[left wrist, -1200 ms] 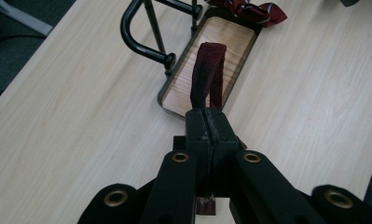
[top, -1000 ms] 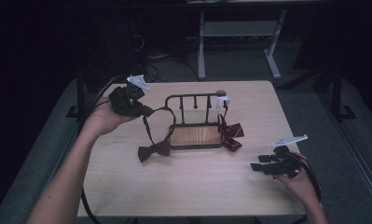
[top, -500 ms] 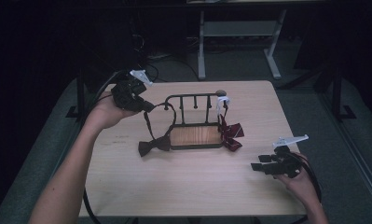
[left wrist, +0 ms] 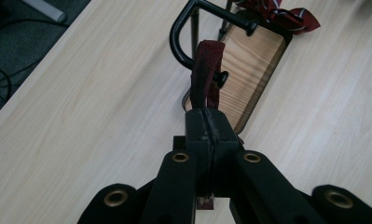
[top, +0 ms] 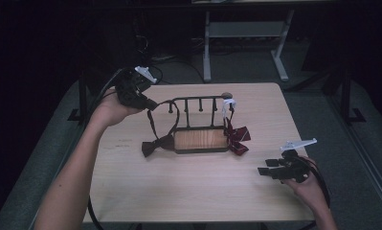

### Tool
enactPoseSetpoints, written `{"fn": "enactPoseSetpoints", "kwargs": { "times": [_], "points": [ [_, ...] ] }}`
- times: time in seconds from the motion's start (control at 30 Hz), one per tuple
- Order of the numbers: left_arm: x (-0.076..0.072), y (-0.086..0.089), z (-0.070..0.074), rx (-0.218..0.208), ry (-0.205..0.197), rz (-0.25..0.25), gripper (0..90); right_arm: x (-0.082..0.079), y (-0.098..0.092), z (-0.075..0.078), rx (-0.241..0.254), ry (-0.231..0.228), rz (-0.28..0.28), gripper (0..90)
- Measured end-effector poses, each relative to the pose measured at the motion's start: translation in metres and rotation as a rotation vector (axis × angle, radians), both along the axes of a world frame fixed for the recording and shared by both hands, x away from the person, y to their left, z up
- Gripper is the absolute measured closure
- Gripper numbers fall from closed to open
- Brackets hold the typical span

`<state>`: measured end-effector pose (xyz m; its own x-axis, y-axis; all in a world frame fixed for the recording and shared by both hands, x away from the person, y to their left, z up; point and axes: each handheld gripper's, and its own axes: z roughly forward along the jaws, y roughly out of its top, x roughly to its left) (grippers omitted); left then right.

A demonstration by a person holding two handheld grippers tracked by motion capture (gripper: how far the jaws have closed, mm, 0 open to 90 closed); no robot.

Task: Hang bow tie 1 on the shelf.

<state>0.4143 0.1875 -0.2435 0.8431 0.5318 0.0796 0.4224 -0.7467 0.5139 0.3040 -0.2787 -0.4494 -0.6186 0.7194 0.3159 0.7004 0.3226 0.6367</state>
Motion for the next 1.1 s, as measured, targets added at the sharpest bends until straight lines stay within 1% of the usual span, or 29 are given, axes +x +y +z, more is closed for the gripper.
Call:
{"fn": "enactPoseSetpoints", "kwargs": {
  "times": [0.17,0.2,0.43,0.6,0.7,0.77,0.83,0.9,0.93,0.97,1.07,1.1],
  "points": [
    [0.007,0.002,-0.003,0.003,0.003,0.023,89.3,0.0,0.0,0.0,0.0,0.006,-0.002,41.2],
    [0.008,0.002,-0.003,0.0,0.01,0.033,89.3,0.0,0.0,0.0,0.0,0.004,-0.001,41.2],
    [0.016,0.002,-0.01,0.04,0.019,0.061,88.8,0.0,0.0,0.0,-0.003,-0.005,0.006,41.2],
    [0.022,0.002,-0.016,0.055,0.026,0.084,88.3,0.0,0.0,0.0,0.0,0.004,0.001,41.2],
    [0.026,0.004,-0.019,0.062,0.023,0.096,88.2,0.0,0.0,0.0,-0.001,-0.002,0.003,41.2],
    [0.027,0.005,-0.021,0.061,0.034,0.107,88.0,0.0,0.001,0.0,-0.004,-0.003,0.004,41.2],
    [0.028,0.007,-0.023,0.072,0.035,0.104,87.3,0.0,0.0,0.0,-0.006,-0.002,0.006,41.2],
    [0.028,0.007,-0.024,0.07,0.041,0.111,86.5,0.0,0.0,0.0,-0.006,-0.004,0.008,41.2],
    [0.027,0.008,-0.024,0.063,0.039,0.114,86.0,0.0,0.0,-0.001,-0.005,-0.005,0.009,41.2],
    [0.027,0.009,-0.024,0.069,0.033,0.109,85.2,0.0,0.001,0.0,-0.003,-0.005,0.009,41.2],
    [0.025,0.011,-0.023,0.064,0.029,0.117,82.5,0.0,0.001,0.0,0.0,-0.006,0.01,41.2],
    [0.024,0.013,-0.022,0.064,0.026,0.112,80.9,0.0,0.002,-0.001,-0.002,-0.006,0.011,41.2]
  ]
}}
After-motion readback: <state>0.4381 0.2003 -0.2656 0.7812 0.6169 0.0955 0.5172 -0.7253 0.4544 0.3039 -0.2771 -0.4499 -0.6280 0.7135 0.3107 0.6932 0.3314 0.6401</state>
